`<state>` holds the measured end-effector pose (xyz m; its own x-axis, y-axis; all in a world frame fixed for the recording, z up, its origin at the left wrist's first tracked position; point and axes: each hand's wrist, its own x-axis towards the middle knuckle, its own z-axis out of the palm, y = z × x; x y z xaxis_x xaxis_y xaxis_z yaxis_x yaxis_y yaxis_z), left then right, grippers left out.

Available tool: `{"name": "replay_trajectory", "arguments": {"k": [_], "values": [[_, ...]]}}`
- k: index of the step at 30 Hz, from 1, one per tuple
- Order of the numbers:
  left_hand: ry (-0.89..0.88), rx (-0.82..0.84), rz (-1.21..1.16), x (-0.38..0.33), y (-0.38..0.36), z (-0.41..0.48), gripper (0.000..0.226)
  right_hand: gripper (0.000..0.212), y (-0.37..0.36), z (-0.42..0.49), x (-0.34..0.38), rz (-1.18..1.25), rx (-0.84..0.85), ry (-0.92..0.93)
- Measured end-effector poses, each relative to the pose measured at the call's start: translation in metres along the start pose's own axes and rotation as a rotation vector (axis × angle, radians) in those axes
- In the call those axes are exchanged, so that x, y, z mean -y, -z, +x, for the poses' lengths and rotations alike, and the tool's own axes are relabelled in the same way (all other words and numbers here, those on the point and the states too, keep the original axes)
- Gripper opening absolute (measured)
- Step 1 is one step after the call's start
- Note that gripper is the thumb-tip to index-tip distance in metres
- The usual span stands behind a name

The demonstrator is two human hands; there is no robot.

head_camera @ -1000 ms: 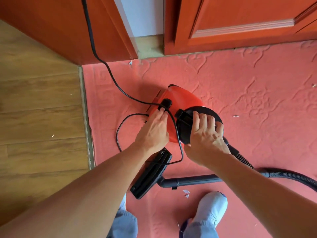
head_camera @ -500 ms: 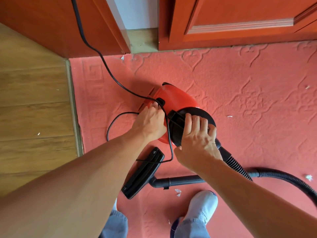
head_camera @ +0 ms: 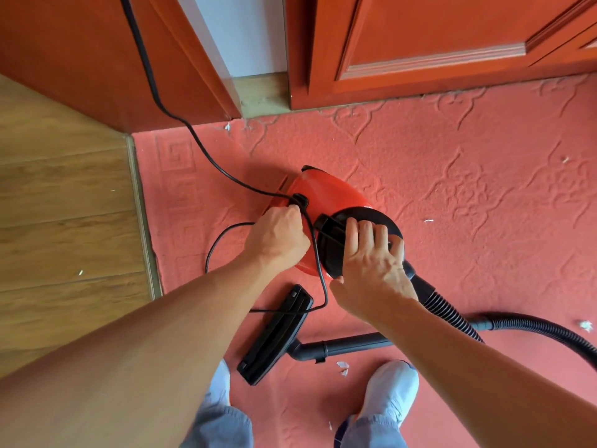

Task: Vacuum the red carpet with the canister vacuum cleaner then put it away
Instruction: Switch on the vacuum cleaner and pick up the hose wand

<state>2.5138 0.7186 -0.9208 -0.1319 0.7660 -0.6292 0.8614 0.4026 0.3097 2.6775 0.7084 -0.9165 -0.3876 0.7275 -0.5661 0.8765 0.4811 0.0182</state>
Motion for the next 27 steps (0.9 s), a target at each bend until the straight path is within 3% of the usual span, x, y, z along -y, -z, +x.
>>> {"name": "replay_trajectory", "arguments": {"k": [4,12,18,21,27], "values": [[-0.039,-0.124,-0.047,0.006,-0.007,-0.037,0.019,0.089,0.004,-0.001,0.001,-0.014,0.001,0.014],[-0.223,0.002,0.025,0.013,-0.004,-0.091,0.011,0.09,0.005,-0.011,0.008,-0.016,-0.003,-0.019],[-0.36,0.123,0.149,0.001,-0.001,-0.116,0.013,0.051,-0.009,-0.085,0.011,0.128,-0.228,-0.037],[-0.404,0.176,0.207,-0.012,-0.005,-0.128,0.017,0.037,-0.035,-0.139,0.007,0.203,-0.153,-0.107],[-0.473,0.31,0.285,-0.029,-0.04,-0.165,0.021,0.032,-0.086,-0.225,0.004,0.343,0.086,-0.371]]}}
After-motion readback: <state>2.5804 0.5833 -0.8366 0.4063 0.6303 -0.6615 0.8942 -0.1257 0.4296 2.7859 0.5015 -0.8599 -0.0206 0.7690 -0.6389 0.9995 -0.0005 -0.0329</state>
